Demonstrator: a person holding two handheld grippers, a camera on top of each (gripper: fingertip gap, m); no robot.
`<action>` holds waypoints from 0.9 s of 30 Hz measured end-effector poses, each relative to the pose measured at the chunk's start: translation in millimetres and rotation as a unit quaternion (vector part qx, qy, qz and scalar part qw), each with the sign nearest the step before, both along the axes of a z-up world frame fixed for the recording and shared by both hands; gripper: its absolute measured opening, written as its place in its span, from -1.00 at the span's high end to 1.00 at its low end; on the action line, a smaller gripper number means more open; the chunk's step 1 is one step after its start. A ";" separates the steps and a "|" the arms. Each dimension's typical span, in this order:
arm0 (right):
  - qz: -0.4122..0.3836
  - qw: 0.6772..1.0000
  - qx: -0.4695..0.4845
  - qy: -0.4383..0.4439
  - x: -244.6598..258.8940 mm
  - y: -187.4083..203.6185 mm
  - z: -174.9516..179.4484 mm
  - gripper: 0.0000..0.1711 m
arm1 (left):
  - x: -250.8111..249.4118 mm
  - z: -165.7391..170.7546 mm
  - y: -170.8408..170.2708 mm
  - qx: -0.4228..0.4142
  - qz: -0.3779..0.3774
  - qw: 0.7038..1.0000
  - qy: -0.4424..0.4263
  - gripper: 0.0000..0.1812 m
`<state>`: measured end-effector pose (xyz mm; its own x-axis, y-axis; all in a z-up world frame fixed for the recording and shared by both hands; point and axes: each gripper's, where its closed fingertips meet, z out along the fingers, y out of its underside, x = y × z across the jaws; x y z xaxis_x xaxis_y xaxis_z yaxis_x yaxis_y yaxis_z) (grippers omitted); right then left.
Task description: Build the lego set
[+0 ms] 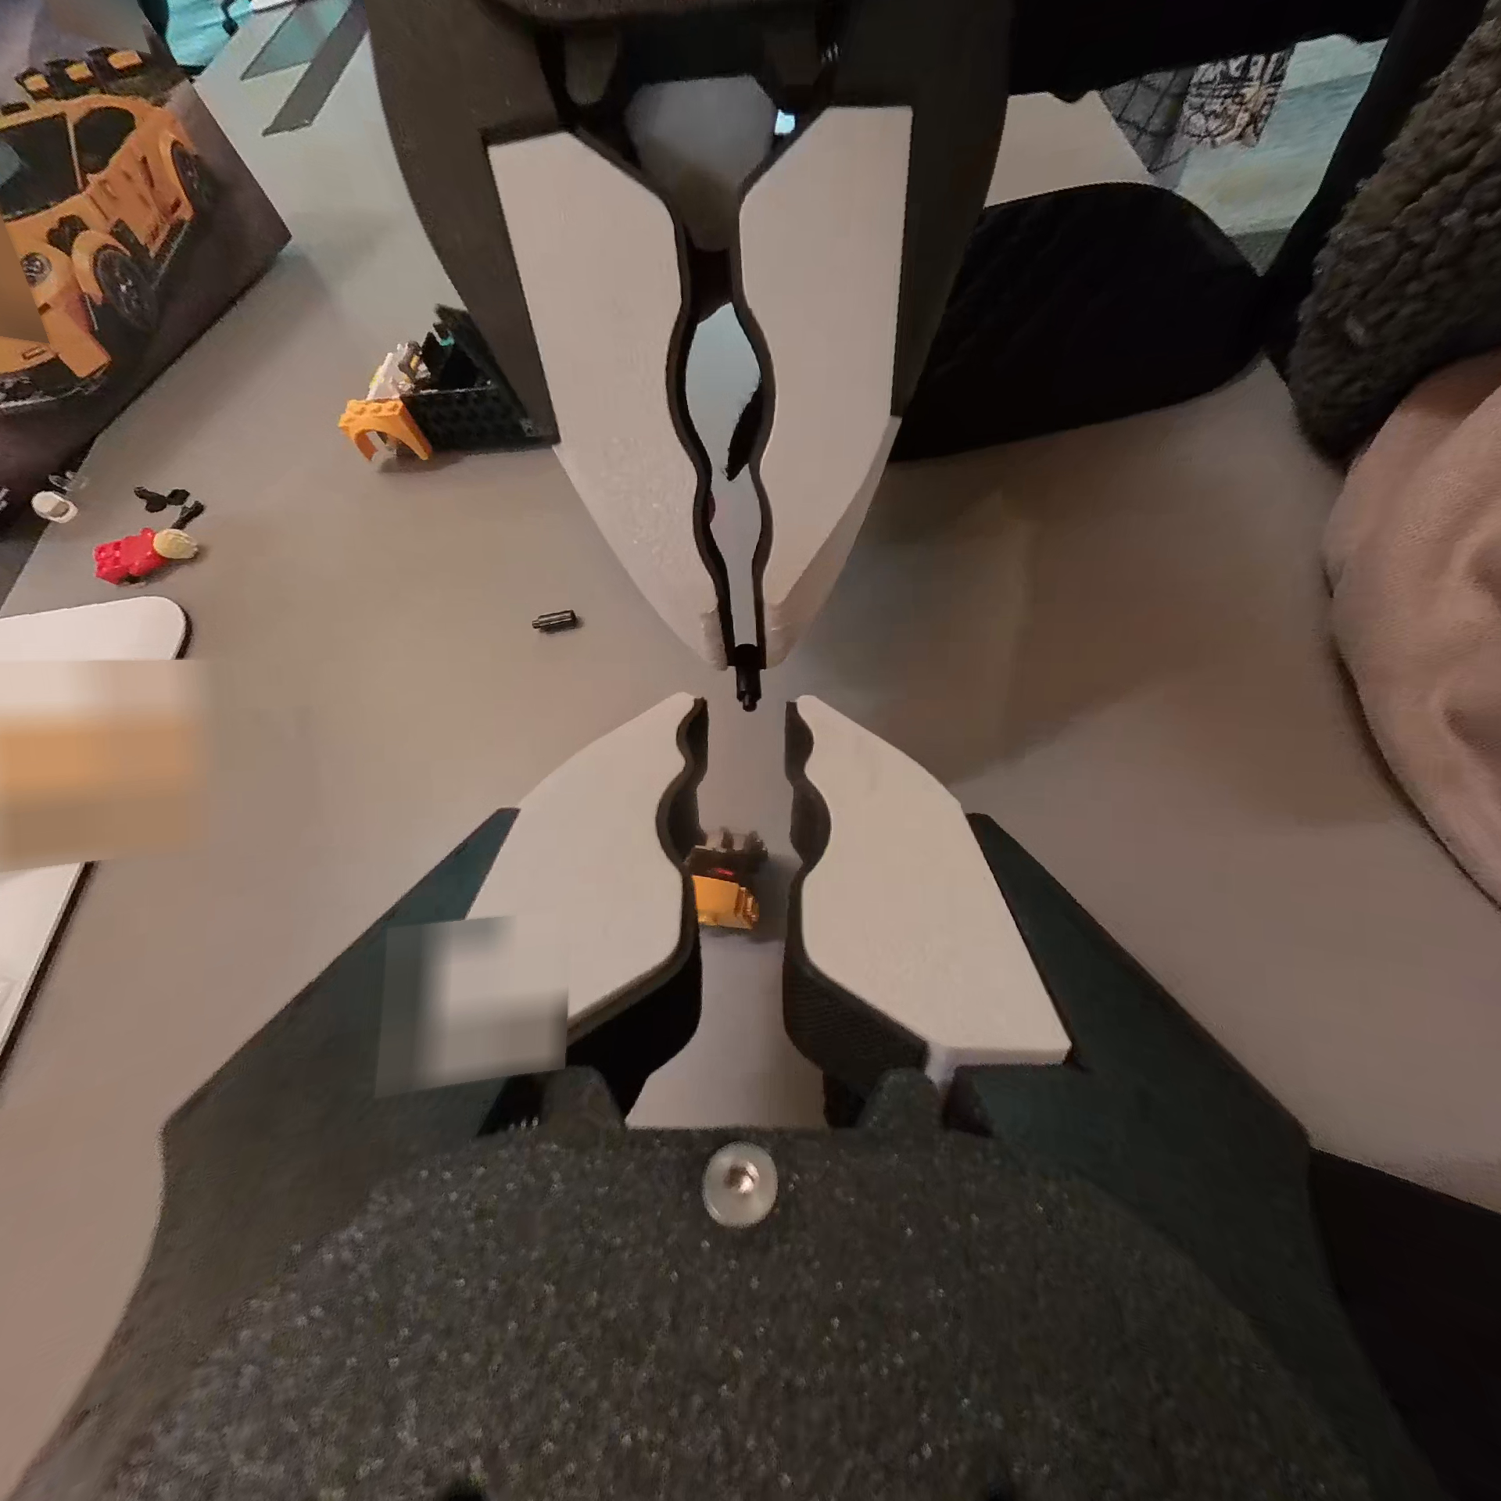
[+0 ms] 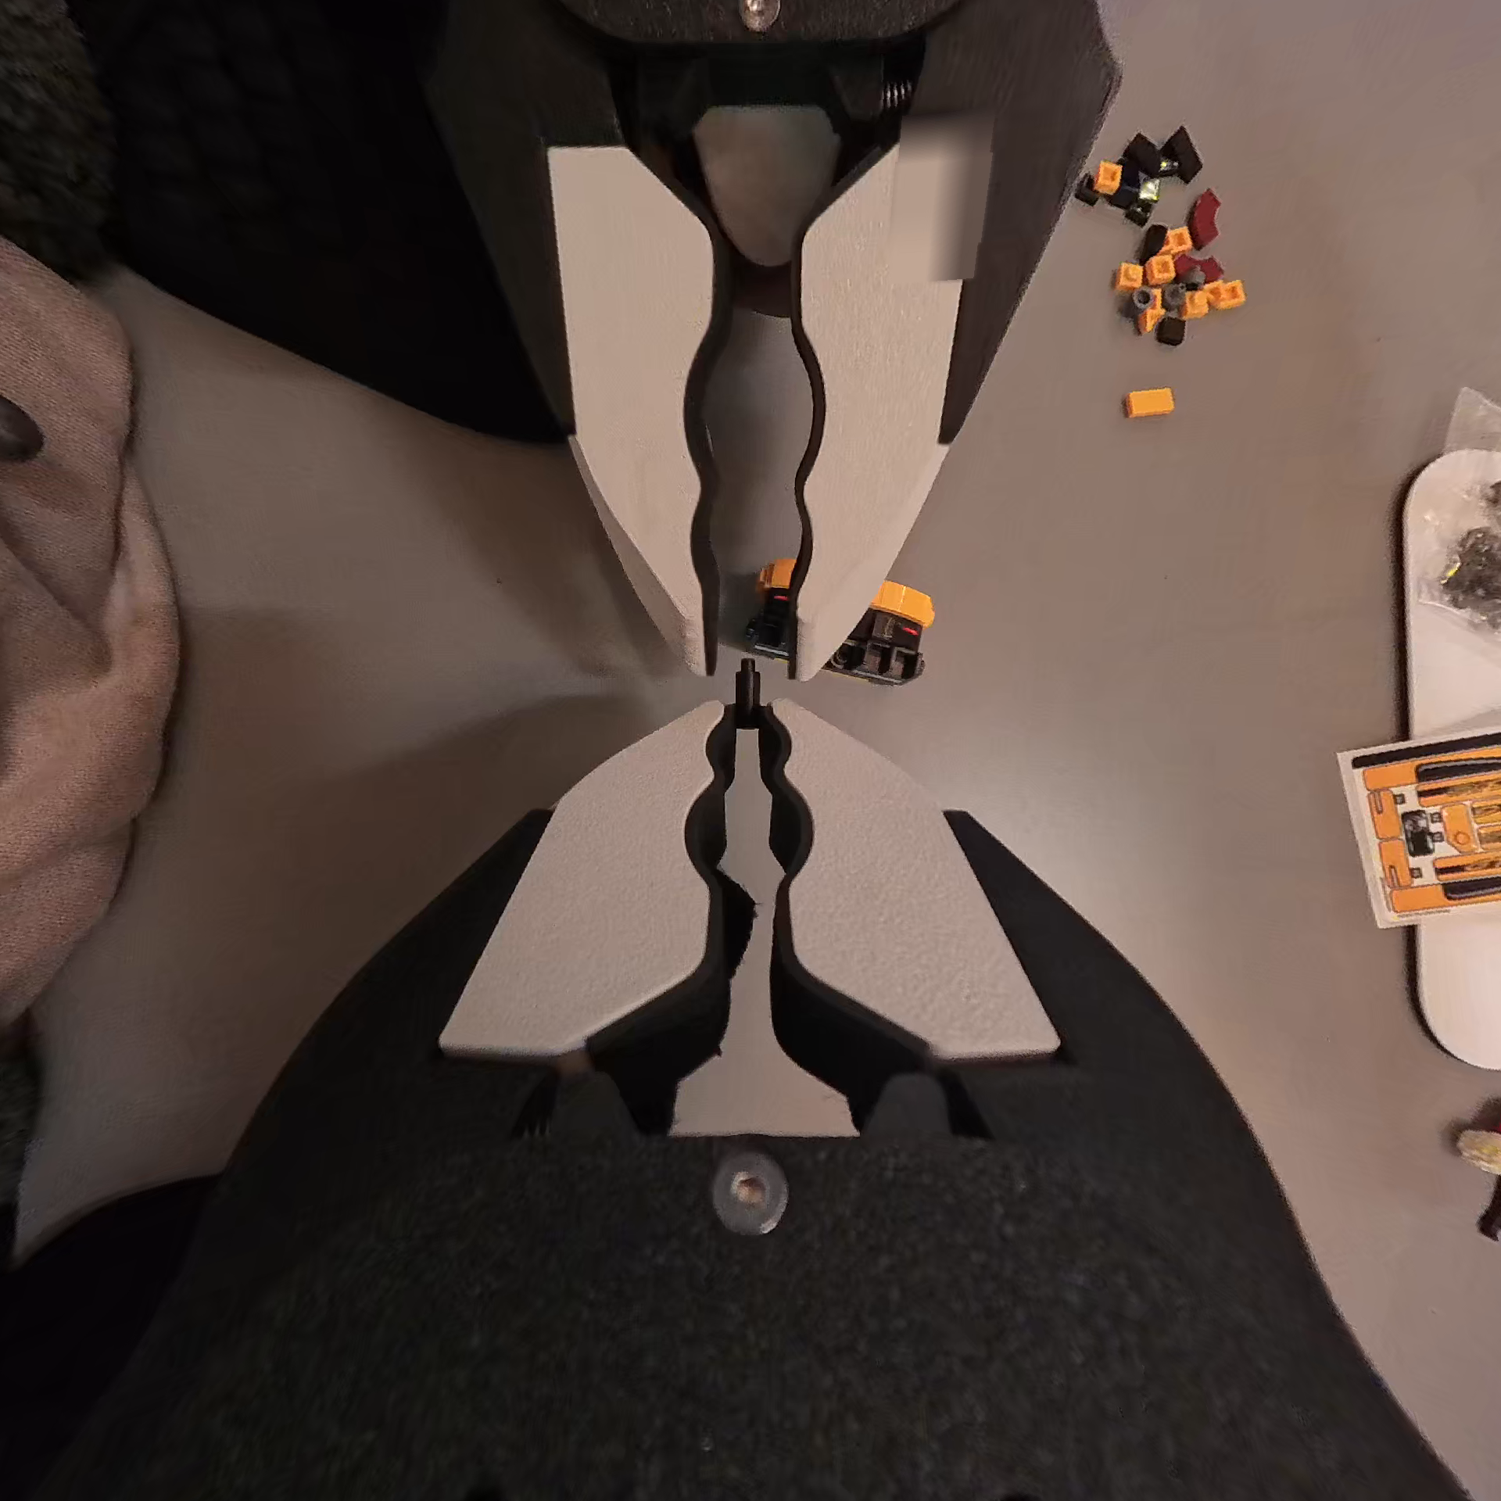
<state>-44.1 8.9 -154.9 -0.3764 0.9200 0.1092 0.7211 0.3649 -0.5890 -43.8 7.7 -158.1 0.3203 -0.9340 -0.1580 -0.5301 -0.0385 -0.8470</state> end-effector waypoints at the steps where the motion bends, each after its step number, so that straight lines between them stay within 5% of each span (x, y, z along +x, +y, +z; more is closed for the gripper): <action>1: 0.000 1.000 0.003 -0.001 0.0 -0.1 0.2 0.94 | 0.7 1.2 -0.5 -0.001 -0.001 1.000 -0.004 0.83; 13: -0.016 0.998 -0.015 0.053 -1.1 4.0 14.6 0.93 | 0.2 17.6 2.9 -0.035 0.006 0.995 -0.092 0.96; 20: -0.047 0.954 -0.155 0.253 -12.8 2.2 76.3 0.88 | -13.4 67.7 2.3 -0.122 -0.030 0.940 -0.316 0.97; 27: -0.057 0.938 -0.170 0.296 -21.8 0.9 85.2 0.91 | -22.3 88.3 0.4 -0.145 -0.051 0.907 -0.393 0.98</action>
<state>-65.9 9.8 -69.7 -0.2383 0.9704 -0.0385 0.2531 0.0237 -0.9672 -66.1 8.1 -69.9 0.1377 -0.9306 0.3392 0.2189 -0.3054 -0.9267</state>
